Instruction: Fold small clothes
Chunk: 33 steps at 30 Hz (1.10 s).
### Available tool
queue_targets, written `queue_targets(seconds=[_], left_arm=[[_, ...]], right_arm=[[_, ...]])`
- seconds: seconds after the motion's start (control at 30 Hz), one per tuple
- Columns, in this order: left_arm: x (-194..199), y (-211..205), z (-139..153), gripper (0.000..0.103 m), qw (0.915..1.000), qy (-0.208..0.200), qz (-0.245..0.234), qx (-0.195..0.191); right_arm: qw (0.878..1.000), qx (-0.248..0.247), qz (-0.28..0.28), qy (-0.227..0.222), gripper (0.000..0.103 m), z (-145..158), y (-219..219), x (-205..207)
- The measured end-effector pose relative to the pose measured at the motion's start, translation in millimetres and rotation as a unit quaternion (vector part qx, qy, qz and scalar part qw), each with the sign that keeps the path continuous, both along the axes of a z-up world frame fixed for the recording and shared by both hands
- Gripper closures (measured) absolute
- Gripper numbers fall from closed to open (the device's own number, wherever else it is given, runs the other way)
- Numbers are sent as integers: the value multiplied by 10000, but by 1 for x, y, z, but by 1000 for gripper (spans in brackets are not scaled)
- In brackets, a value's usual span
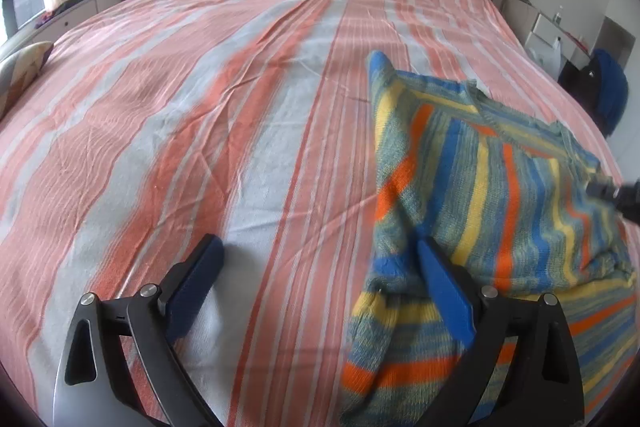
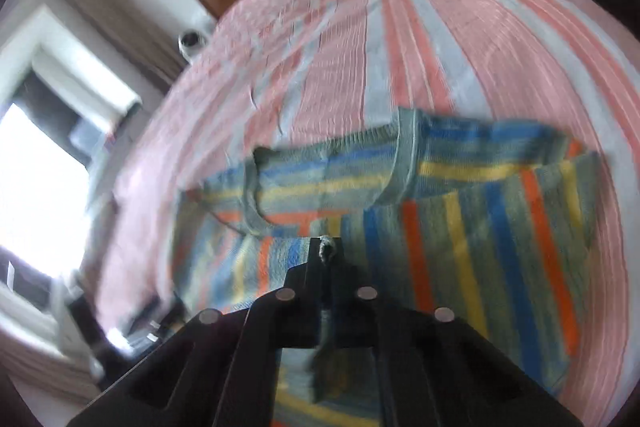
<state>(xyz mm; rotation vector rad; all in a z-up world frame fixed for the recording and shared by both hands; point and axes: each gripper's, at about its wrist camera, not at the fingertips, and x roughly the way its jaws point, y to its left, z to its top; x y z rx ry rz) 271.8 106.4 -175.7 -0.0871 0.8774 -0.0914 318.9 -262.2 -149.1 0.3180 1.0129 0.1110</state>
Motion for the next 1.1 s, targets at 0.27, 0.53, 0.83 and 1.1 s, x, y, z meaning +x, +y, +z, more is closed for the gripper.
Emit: queue_targets(seconds=[0.27,0.53,0.83,1.1], left_arm=[[1,-2,0,5,10000,1,-3,72],[3,1,10,6,9999,155,-47,-3],[16,66,45,2,9988,42,312,379],[21,86,-2,0,9942,156,612,876]], right_arm=[[9965,776,-198,260,80,1,-15,-49],[9989,248,-51,383,100,-17,14,-67],[9898,-1026,-280,-953,10,48,-64,-162],[9766,-1954,-854,-269,6,-13,-145,-166]])
